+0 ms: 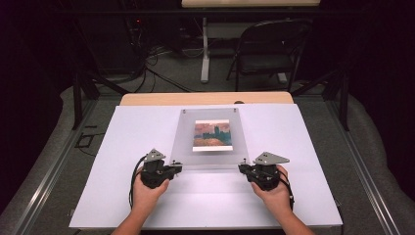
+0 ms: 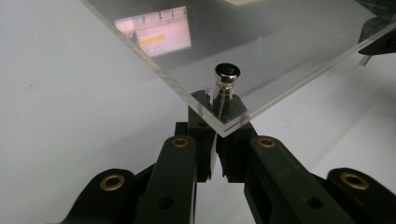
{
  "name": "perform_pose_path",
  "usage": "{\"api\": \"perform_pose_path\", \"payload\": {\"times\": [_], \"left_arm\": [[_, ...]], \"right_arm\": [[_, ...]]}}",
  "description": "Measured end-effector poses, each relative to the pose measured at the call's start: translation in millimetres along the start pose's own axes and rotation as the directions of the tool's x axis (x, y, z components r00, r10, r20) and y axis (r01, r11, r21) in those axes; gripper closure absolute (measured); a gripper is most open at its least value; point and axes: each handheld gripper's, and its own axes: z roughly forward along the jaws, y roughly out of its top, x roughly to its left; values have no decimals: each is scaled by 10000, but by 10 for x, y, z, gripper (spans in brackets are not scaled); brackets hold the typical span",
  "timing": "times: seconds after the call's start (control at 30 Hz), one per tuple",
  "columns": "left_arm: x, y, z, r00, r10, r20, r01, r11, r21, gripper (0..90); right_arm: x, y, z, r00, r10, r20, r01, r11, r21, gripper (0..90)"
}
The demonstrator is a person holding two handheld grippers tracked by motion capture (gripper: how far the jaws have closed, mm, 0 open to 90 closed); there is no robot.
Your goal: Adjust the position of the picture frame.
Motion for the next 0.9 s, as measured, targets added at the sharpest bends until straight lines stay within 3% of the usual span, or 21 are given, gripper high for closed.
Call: {"api": "perform_pose_path", "payload": {"times": [0.33,0.9], "left_arm": [[40,47,155,9998,-91,-168,93,9999,77,842],[137,69,293,9994,-250,-245,257,9993,285,835]], "right_arm": [[-132,13,126,9988,449,170,-452,9988,188,850],[-218,-6,278,9991,353,247,-361,9989,308,851]]}}
